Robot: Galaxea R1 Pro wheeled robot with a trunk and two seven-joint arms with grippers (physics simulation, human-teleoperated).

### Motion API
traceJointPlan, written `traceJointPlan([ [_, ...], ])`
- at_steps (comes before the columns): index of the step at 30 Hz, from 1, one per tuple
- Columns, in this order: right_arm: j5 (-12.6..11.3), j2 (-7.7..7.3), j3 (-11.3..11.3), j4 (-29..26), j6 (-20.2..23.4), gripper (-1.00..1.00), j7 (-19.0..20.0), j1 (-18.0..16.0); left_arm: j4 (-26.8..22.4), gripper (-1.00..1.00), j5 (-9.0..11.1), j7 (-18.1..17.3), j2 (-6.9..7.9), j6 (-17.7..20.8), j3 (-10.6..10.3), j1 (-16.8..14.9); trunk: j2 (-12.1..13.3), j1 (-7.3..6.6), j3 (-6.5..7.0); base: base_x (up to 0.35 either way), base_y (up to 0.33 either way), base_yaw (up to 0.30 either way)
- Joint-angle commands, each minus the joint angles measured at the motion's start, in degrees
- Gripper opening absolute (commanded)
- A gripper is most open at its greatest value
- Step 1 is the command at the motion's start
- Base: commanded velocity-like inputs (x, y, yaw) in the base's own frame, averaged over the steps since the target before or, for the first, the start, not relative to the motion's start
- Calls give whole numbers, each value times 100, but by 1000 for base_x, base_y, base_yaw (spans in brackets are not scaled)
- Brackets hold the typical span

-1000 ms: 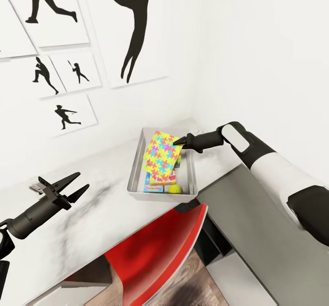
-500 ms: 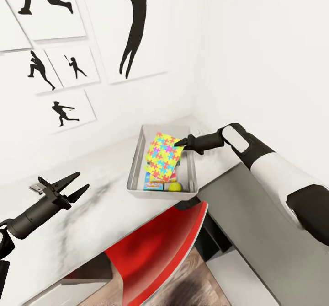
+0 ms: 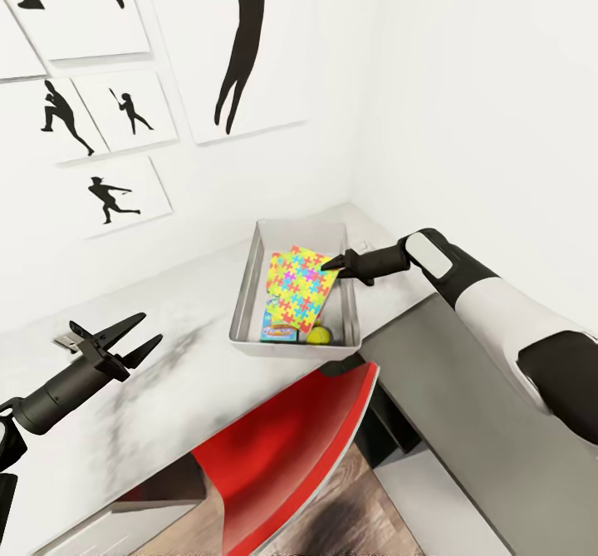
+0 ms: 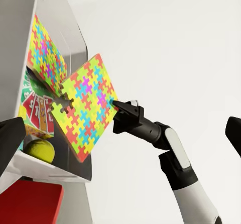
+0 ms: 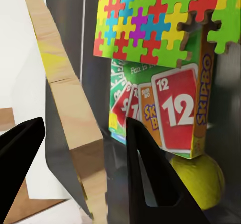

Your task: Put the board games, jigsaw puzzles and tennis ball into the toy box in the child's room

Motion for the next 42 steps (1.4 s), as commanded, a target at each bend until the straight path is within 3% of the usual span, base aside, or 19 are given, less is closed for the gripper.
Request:
traceJointPlan([
  [1, 29, -4, 30, 7, 0, -100, 57, -10, 1, 100, -33, -38, 0, 24, 7, -5, -11, 3, -19, 0, 0, 0],
  [9, 1, 5, 32, 32, 0, -100, 57, -20, 3, 100, -34, -34, 0, 24, 0, -5, -11, 3, -93, 0, 0, 0],
  [20, -436, 12, 38, -29, 0, -100, 44, -26, 3, 100, -36, -38, 0, 24, -2, -5, -11, 3, -165, 0, 0, 0],
  [42, -517, 125, 33, -51, 0, -100, 39, -22, -3, 100, -33, -40, 0, 24, -2, -5, -11, 3, -247, 0, 0, 0],
])
